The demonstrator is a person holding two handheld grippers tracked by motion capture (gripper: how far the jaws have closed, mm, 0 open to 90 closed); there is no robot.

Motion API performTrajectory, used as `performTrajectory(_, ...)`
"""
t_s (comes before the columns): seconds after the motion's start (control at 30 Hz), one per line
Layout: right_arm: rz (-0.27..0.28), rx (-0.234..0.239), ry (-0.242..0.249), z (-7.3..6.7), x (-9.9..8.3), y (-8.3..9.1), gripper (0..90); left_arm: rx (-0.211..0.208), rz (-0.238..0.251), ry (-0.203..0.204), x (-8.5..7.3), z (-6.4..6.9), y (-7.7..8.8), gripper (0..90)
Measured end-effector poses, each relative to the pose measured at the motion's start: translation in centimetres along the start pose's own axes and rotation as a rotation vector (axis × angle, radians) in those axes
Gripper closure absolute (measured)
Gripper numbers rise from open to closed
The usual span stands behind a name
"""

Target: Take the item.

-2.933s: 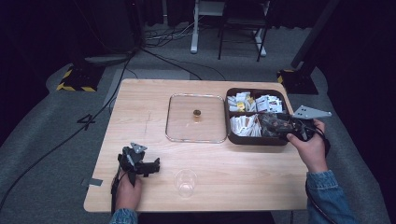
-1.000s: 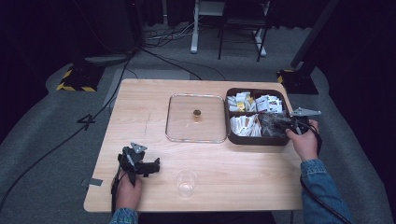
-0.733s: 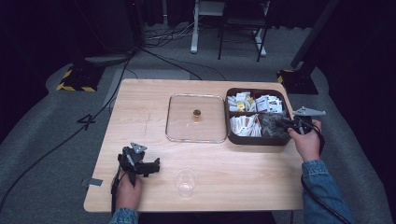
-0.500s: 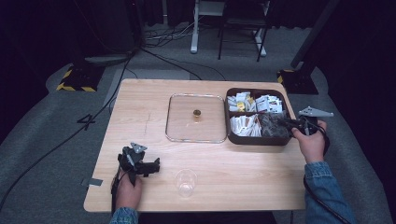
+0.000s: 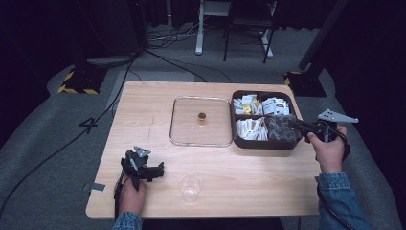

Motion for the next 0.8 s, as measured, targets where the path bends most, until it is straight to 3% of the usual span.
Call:
performTrajectory(0.43,0.045,0.055,0.052,-2.3,2.1,2.2,79.5,0.000,0.000,0.001,0.0,0.0,0.0,0.0)
performTrajectory(0.8,0.044,0.154,0.114,-6.6,2.7,2.0,79.5,0.000,0.000,0.000,0.0,0.0,0.0,0.0)
Point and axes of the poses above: each handheld gripper's, and its own axes: y roughly backward along the jaws, x roughly out of its top, z roughly to its right, the point moved 7 cm from there along -y, roughly forward along the jaws, and after that the axes turned 10 degrees about -x, right-handed, at the moved point
